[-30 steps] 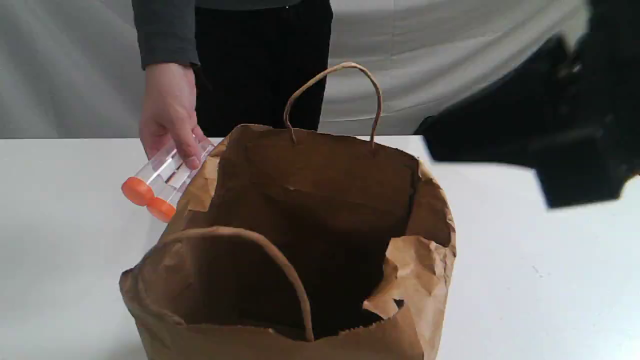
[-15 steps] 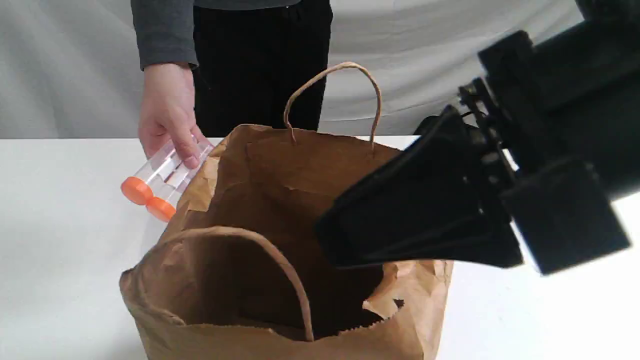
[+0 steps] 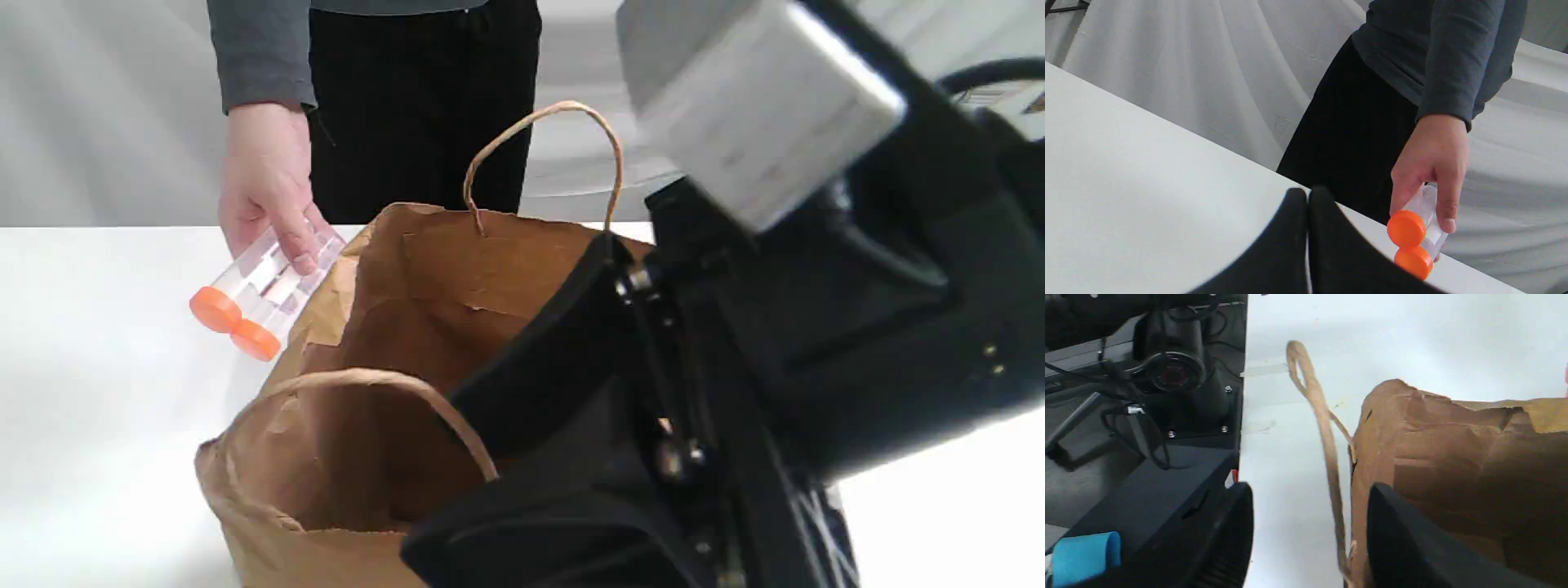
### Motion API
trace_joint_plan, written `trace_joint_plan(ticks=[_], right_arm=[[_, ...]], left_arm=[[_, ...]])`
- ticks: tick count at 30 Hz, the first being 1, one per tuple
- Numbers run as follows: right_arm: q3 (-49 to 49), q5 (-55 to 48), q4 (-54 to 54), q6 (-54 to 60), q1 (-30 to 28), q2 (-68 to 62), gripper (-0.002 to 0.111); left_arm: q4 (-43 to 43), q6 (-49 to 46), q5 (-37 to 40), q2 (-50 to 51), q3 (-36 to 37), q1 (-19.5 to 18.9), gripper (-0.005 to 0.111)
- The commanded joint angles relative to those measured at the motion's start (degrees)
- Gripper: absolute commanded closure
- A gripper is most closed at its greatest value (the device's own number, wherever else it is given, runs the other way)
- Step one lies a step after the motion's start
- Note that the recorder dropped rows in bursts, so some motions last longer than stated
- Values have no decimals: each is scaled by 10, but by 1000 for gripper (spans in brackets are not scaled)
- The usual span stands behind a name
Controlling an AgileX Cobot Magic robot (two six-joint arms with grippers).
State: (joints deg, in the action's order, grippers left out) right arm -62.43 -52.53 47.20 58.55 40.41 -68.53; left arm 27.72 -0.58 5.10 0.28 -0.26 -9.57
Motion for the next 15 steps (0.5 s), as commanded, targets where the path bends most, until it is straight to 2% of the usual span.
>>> trace_joint_plan(ticks=[1, 4, 8, 12, 15], right_arm=[[6, 41, -11, 0, 4, 2, 65], [6, 48, -11, -2, 4, 2, 74], [6, 46, -11, -2, 4, 1, 109], [6, 44, -11, -3, 4, 1, 108], [6, 44, -11, -3, 4, 1, 108]], left_arm=[[2, 6, 4, -3, 3, -2, 107], [2, 6, 4, -3, 3, -2, 107], [5, 6, -1, -3, 3, -2, 107], [22, 6, -14, -3, 3, -2, 107], [72, 18, -15, -3, 3, -2, 107]])
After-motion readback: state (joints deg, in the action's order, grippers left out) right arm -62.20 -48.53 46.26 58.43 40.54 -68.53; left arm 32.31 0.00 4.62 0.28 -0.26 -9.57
